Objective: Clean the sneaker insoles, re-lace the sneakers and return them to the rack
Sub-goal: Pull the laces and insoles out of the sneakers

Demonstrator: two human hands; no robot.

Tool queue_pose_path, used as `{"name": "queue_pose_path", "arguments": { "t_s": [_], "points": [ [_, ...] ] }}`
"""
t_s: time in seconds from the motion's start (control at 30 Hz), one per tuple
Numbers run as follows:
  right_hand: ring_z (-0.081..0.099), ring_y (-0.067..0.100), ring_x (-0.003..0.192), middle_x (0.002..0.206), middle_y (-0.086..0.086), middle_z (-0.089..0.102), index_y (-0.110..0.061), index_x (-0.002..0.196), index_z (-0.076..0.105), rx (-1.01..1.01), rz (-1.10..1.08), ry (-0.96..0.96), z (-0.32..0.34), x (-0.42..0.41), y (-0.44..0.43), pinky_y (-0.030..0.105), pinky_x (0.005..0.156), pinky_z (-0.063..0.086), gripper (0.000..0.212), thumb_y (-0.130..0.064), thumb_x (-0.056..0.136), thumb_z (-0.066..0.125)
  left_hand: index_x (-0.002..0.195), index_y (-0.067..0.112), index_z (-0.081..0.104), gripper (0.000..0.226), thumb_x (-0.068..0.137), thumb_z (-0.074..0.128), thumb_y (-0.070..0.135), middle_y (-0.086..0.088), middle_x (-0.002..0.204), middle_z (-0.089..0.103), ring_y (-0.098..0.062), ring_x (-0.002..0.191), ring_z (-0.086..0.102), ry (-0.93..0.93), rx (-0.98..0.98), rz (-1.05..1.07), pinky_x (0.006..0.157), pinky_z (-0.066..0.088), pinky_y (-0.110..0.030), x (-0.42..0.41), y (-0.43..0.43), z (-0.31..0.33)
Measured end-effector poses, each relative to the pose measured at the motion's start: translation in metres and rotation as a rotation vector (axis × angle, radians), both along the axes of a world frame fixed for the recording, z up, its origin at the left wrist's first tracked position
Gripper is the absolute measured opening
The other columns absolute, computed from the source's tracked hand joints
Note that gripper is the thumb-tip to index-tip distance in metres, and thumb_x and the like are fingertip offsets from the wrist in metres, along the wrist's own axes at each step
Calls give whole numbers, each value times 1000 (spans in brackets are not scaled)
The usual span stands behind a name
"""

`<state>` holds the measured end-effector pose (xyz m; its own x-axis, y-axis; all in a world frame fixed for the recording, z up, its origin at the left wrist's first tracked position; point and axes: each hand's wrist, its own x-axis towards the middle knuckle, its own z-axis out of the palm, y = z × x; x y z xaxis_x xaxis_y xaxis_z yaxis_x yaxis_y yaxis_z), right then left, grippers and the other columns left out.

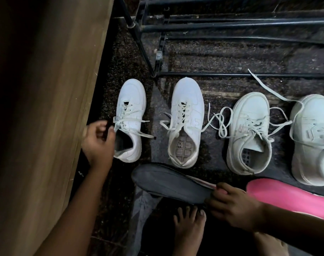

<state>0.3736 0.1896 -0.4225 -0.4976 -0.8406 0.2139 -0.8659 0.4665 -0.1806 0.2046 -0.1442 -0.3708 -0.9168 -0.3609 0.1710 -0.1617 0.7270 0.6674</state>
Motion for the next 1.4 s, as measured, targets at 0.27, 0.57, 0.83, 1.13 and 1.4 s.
{"name": "queue_pose_path", "arguments": {
  "t_s": [0.27, 0.57, 0.83, 1.13, 1.4],
  "points": [
    [61, 21, 70, 81, -3, 65, -24, 73, 64, -33, -39, -44, 5, -3, -10, 35, 69, 48, 34, -18, 97, 40, 93, 17, 73, 20, 75, 75, 28, -6, 99, 67, -28, 84, 64, -375, -268, -186, 76, 52, -37, -53, 10, -8],
    [61, 17, 67, 78, -7, 65, -27, 70, 65, -3, -126, -168, 14, -12, -19, 30, 66, 44, 31, -26, 91, 43, 76, 16, 71, 18, 76, 76, 34, 4, 75, 68, -10, 63, 62, -249, -38, -41, 66, 48, -24, -38, 9, 6],
    [57, -3, 60, 69, -13, 63, -16, 93, 71, -490, -565, -1035, 56, -103, -90, 15, 61, 45, 13, -19, 86, 61, 76, 9, 70, 9, 73, 78, 11, -7, 81, 67, -18, 66, 63, -190, 58, -158, 70, 56, -35, -18, 20, 12],
    [50, 4, 55, 64, 1, 57, -12, 76, 65, -1084, -850, -1512, 84, -161, -151, 14, 51, 40, 17, -22, 90, 64, 79, 8, 72, 6, 78, 69, 12, -6, 77, 63, -21, 69, 61, -2, -169, -471, 60, 49, -37, 35, 53, 33],
    [44, 4, 44, 49, -7, 52, -12, 78, 66, -1105, -912, -1665, 90, -114, -124, 15, 47, 37, 25, -18, 97, 50, 72, 20, 66, 15, 86, 63, 24, 7, 70, 68, -6, 63, 62, 0, 439, -39, 63, 50, -19, 47, 59, 33]
  ]
}}
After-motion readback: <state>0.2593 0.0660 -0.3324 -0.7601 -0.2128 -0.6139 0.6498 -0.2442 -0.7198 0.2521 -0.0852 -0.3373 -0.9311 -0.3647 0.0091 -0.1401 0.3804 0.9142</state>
